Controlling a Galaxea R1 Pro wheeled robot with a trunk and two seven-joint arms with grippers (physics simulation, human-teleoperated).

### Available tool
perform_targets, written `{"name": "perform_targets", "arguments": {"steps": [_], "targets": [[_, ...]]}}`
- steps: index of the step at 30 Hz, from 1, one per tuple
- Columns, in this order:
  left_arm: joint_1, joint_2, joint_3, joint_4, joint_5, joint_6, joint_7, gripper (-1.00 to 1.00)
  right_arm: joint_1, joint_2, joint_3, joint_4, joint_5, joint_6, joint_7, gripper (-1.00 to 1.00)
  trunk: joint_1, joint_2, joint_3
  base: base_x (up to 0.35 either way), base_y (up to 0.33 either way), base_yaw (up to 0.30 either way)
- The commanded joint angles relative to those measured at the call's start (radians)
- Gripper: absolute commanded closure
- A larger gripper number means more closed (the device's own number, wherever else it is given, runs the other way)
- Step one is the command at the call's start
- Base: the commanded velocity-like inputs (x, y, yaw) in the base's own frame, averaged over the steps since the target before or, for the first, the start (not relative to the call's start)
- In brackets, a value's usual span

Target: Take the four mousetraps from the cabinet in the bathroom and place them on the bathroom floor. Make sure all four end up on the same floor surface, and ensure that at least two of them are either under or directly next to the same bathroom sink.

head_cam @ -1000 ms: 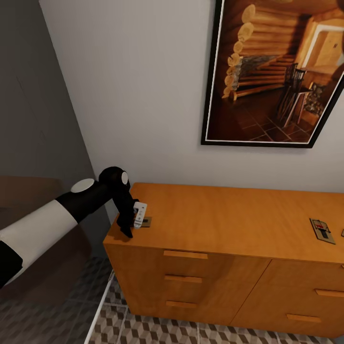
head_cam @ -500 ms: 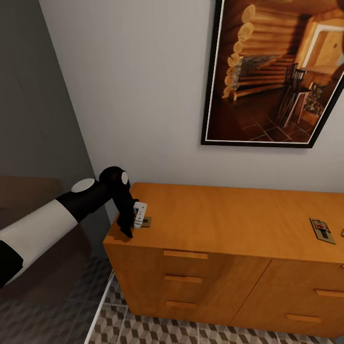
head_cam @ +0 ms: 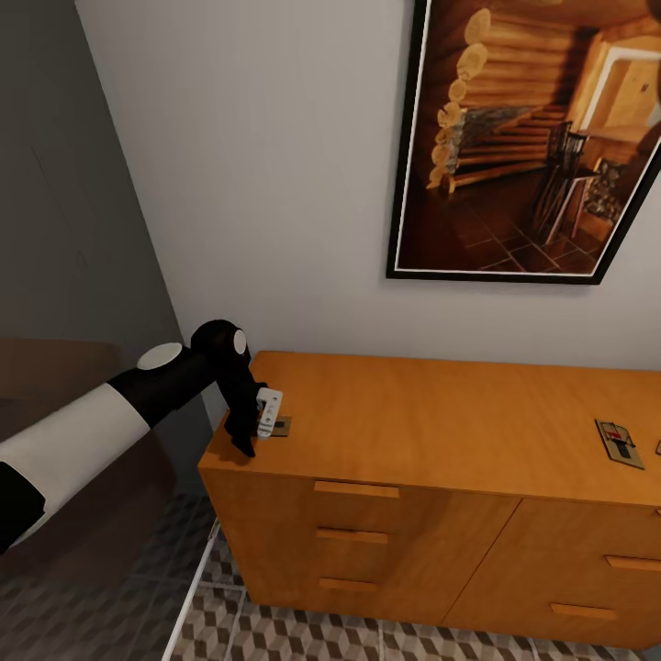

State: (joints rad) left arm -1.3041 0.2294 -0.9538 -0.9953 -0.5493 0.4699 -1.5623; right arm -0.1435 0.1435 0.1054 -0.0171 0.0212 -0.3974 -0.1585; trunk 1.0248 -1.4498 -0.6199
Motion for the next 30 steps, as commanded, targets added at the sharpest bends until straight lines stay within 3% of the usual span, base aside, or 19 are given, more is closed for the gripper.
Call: {"name": "perform_targets", "arguments": {"steps": [1, 10, 11, 30], "targets": [[0.058, 0.001, -0.005, 0.048, -0.009, 0.012, 0.007, -1.00, -0.001, 0.000, 0.008, 0.001, 0.002, -0.001, -0.008, 1.00, 0.000, 0.000, -0.001, 0.000, 0.000, 0.000], [0.059, 0.002, -0.005, 0.049, -0.009, 0.011, 0.006, -1.00, -0.001, 0.001, 0.008, 0.001, 0.002, -0.001, -0.008, 1.00, 0.000, 0.000, -0.001, 0.000, 0.000, 0.000], [0.059, 0.003, -0.005, 0.049, -0.009, 0.011, 0.006, 1.00, -0.001, 0.001, 0.008, 0.001, 0.002, -0.001, -0.008, 1.00, 0.000, 0.000, -0.001, 0.000, 0.000, 0.000], [0.061, 0.005, -0.006, 0.052, -0.010, 0.012, 0.005, 1.00, -0.001, 0.001, 0.008, 0.002, 0.002, -0.001, -0.007, 1.00, 0.000, 0.000, -0.001, 0.000, 0.000, 0.000]]}}
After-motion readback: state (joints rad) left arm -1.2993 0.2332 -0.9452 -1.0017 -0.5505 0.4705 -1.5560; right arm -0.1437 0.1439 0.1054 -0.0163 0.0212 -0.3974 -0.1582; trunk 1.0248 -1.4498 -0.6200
